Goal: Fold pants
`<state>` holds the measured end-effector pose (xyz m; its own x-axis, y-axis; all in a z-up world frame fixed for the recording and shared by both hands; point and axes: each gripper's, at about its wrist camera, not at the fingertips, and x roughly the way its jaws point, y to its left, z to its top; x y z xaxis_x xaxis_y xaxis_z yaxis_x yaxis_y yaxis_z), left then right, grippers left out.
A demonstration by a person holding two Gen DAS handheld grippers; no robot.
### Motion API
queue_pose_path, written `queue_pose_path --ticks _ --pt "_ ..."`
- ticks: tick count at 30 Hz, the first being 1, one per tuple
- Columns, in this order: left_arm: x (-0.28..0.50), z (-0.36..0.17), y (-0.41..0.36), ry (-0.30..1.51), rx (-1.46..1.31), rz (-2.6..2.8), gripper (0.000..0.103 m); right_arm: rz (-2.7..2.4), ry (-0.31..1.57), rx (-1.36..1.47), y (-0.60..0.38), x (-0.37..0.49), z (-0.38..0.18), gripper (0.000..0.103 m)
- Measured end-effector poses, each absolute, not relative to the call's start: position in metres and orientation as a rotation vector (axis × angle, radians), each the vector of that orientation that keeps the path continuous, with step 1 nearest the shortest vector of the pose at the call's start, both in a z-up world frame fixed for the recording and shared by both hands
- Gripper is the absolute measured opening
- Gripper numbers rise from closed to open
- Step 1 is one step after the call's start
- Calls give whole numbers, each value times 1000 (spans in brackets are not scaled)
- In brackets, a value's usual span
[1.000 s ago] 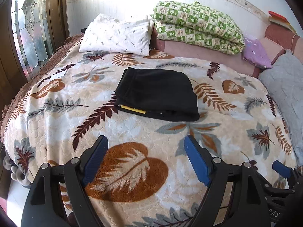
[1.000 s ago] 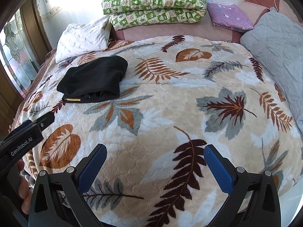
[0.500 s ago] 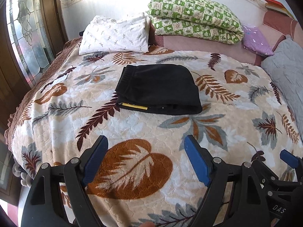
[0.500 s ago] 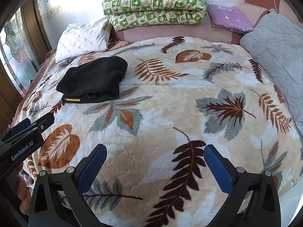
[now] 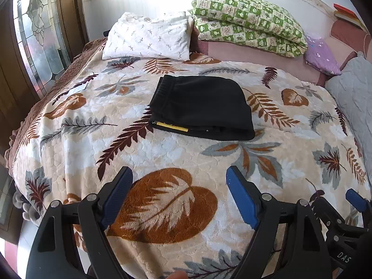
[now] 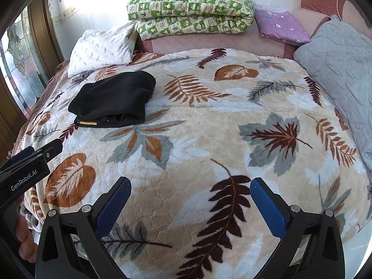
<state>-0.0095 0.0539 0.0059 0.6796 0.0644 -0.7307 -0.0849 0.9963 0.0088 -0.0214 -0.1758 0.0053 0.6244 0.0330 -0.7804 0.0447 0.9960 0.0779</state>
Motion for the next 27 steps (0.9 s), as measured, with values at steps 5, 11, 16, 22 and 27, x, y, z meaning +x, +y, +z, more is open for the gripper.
queue_pose_path --ticks 5,11,16,22,27 --pt "-10 6 52 823 -20 76 83 -10 897 97 -178 -22 6 103" --pt "-11 7 51 833 -24 67 83 -12 901 95 -178 -23 5 103" --pt "-10 6 51 836 -27 62 83 -15 900 100 -179 -23 6 103" --pt "-10 4 51 848 -28 55 83 -18 901 99 -178 -22 5 103" --pt "-10 3 50 852 -27 49 83 -18 910 96 -178 -22 3 103"
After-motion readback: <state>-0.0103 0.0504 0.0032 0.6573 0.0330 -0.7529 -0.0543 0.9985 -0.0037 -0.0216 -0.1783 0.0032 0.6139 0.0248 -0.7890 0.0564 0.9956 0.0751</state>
